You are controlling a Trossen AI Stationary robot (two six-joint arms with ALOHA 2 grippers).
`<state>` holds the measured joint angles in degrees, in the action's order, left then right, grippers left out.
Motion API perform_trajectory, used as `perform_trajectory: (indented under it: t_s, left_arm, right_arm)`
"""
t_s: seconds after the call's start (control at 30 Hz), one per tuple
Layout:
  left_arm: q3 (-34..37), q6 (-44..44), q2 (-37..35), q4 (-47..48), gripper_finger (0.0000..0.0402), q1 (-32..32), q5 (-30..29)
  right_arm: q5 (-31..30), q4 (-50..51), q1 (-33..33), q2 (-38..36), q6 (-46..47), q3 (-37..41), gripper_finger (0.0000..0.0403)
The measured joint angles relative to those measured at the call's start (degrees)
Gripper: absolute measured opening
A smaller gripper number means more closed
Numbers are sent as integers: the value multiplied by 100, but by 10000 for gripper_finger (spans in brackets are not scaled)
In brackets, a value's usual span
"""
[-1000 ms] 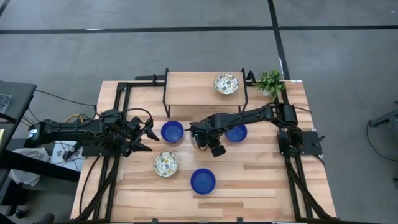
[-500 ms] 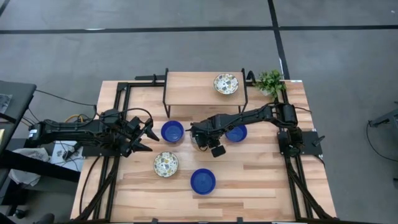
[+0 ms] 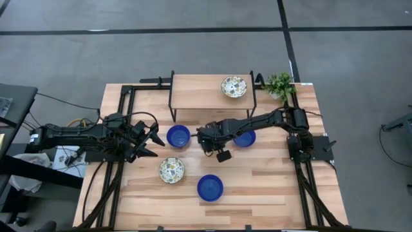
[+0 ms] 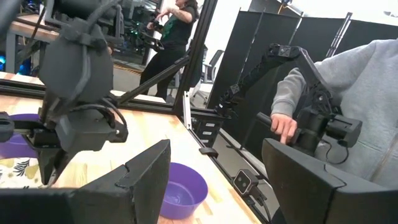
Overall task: Pick & Place Mini bowls
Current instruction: Stack the top white patterned bowl on top of the white bowl on the shelf
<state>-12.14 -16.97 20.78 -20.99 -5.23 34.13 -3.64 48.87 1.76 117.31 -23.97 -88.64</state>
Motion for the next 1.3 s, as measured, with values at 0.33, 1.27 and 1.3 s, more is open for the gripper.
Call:
perform_trajectory:
  t_s: [0.33, 1.27, 1.3]
  left_arm:
    - [0, 0, 2, -2, 253, -2, 0]
    - [0, 15, 2, -2, 253, -2, 0]
    - [0, 14, 2, -2, 253, -1, 0]
  right_arm:
    - [51, 536, 181, 20, 15, -935, 2]
    - [-1644, 3214, 749, 7, 960, -4582, 0]
    - [-1762, 3330, 686, 5, 960, -4638, 0]
